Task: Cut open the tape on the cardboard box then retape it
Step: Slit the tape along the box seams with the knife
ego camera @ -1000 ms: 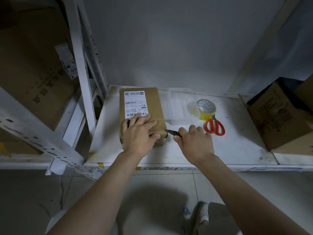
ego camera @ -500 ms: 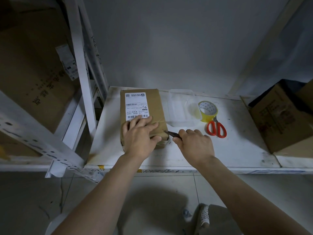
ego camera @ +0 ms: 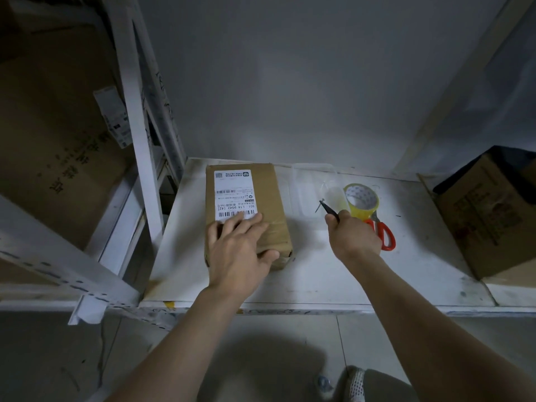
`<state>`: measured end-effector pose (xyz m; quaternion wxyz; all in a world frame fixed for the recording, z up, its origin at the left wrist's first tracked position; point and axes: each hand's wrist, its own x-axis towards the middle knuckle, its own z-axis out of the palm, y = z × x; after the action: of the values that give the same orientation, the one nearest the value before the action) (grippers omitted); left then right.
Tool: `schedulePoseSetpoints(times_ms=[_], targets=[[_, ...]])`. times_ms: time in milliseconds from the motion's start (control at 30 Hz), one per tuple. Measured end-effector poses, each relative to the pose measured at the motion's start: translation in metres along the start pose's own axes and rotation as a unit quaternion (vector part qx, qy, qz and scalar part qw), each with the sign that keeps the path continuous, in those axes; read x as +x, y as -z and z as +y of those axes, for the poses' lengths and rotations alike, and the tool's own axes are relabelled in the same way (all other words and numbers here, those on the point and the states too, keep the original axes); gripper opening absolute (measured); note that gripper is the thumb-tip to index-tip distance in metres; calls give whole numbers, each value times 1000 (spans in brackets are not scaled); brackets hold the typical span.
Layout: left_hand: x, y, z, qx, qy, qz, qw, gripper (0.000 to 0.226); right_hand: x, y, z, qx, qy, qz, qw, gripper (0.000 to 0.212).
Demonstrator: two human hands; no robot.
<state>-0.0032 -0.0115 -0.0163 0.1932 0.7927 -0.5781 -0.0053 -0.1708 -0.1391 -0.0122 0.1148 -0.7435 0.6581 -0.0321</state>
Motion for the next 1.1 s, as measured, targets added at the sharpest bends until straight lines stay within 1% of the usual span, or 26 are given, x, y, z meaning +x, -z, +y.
schedulePoseSetpoints(times_ms=[67,133,233,300,400,433,467,500,533,600,667,700,767,867,1000,1100], targets=[[1,0,0,-3,-3,10,1000,56,10,-1,-6,-2,-35,-19,999,46],[1,1,-2,4,-16,17,1000,55,16,1,-9,-6,-64,-58,996,43],[2,-1,-5,4,-29,22,999,54,17,4,-10,4,-71,-115,991,39],[2,-2,-6,2,-27,19,999,55,13,5,-10,-2,-64,-110,992,40],[1,3,-5,-7,-24,5,1000,59,7,6,-9,-23,-50,-78,995,39],[1,7,-5,-13,-23,-9,1000,63,6,7,-7,-5,-52,-73,996,38],[2,13,-6,-26,-16,-26,999,68,4,8,-5,39,-61,-74,995,36],[3,20,-7,-48,0,-41,998,73,2,11,-4,107,-75,-83,988,34],[3,25,-11,-75,26,-48,996,76,-2,13,-5,190,-86,-100,973,30],[2,36,-20,-128,94,-53,986,82,-13,20,-8,337,-100,-137,926,22],[-4,41,-29,-171,138,-79,972,86,-28,27,-15,419,-94,-161,889,20],[-8,40,-33,-182,142,-100,968,88,-35,28,-19,438,-87,-169,879,19],[-14,35,-39,-168,131,-116,970,88,-46,27,-27,441,-75,-180,876,16],[-19,29,-44,-160,110,-97,976,87,-57,21,-36,427,-73,-187,882,12],[-29,24,-40,-163,85,-76,980,82,-57,20,-39,432,-72,-124,891,10],[-38,17,-31,-173,62,-57,981,77,-51,22,-38,447,-60,-110,886,15]])
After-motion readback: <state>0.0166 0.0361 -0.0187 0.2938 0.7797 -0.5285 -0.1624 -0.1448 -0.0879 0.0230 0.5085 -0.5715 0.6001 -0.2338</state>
